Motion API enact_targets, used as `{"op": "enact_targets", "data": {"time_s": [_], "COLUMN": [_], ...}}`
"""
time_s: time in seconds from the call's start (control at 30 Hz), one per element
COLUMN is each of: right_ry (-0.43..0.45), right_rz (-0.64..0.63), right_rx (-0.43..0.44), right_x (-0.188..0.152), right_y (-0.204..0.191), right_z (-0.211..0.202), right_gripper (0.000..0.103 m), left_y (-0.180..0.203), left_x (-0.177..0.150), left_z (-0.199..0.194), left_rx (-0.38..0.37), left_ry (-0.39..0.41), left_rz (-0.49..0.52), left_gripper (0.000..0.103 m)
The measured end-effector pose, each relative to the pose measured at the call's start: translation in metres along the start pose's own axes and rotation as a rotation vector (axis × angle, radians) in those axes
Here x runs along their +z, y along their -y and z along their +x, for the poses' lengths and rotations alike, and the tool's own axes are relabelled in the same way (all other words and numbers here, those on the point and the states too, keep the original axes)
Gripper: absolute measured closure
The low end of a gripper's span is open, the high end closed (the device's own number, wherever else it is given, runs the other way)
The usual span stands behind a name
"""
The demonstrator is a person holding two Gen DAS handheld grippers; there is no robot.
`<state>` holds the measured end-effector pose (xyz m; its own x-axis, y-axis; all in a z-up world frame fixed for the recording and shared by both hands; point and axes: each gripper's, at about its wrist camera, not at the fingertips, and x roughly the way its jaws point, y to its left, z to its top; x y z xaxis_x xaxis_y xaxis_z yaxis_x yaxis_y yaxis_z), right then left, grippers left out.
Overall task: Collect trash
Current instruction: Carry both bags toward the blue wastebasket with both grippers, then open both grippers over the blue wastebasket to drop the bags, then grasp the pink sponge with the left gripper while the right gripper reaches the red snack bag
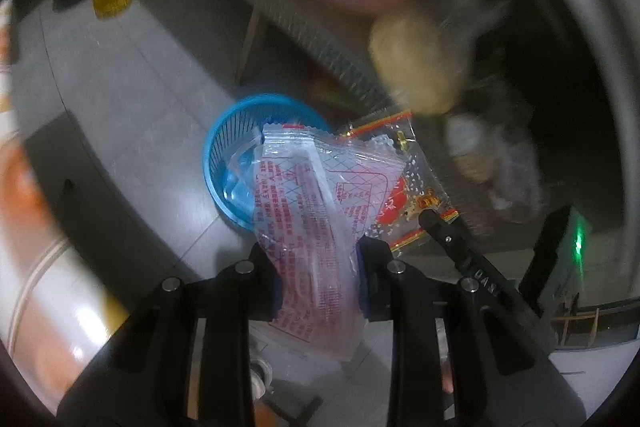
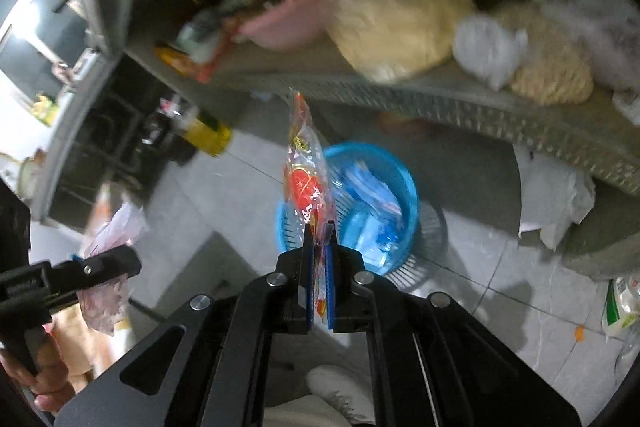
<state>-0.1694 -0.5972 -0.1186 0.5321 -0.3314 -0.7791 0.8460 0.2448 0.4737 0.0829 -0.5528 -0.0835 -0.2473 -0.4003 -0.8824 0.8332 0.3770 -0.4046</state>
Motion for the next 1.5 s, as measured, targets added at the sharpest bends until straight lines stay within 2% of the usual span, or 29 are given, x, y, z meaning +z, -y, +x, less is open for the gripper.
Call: {"op": "enact_targets", "data": {"time_s": [0.07,0.23,0.3,0.33,0.37,0.4,0.47,0.57,0.87,1.03,1.2,1.37,1.5], "right_ry": [-0.035,-0.084,-0.114,-0.128,-0.155,-0.165,-0.17,-0.173,-0.129,-0.095,-0.038,0.008,0.023], "right_rz": [0.022,0.051,0.057,0.042,0.006,-0.008,-0.035,-0.034,-0.041,-0.07,-0.11,-0.186,-0.256], "right_rx": [-0.016,-0.043,-0.047,-0.059,-0.077,-0.089,-0.138,-0.158,-0.173,-0.149,-0.082,-0.01,0.059], "right_x": [0.002,0.009,0.013,0.013,0.014,0.013,0.009,0.004,0.0,-0.005,-0.014,-0.022,-0.03], "right_y": [0.006,0.013,0.015,0.014,0.012,0.012,0.014,0.022,0.029,0.015,-0.007,-0.035,-0.062], "right_z": [0.031,0.088,0.112,0.123,0.139,0.148,0.162,0.168,0.14,0.111,0.065,0.016,-0.024], "right_gripper": [0.098,0.098,0.094,0.088,0.075,0.064,0.061,0.059,0.058,0.058,0.039,0.031,0.029], "left_y": [-0.005,-0.015,-0.021,-0.025,-0.029,-0.031,-0.037,-0.036,-0.029,-0.021,-0.008,-0.005,-0.013], "left_x": [0.014,0.041,0.053,0.054,0.058,0.06,0.064,0.061,0.058,0.048,0.018,-0.03,-0.088], "left_z": [0.036,0.088,0.103,0.109,0.115,0.118,0.121,0.118,0.095,0.057,-0.007,-0.091,-0.168], "left_rx": [0.025,0.084,0.125,0.142,0.157,0.162,0.171,0.148,0.14,0.108,0.075,0.101,0.142], "left_ry": [-0.06,-0.127,-0.136,-0.141,-0.159,-0.167,-0.165,-0.14,-0.095,-0.034,0.05,0.172,0.314], "left_rz": [-0.02,-0.055,-0.06,-0.062,-0.068,-0.074,-0.096,-0.096,-0.086,-0.074,-0.031,0.031,0.048], "left_gripper": [0.077,0.075,0.062,0.053,0.046,0.044,0.039,0.033,0.032,0.032,0.03,0.023,0.019]}}
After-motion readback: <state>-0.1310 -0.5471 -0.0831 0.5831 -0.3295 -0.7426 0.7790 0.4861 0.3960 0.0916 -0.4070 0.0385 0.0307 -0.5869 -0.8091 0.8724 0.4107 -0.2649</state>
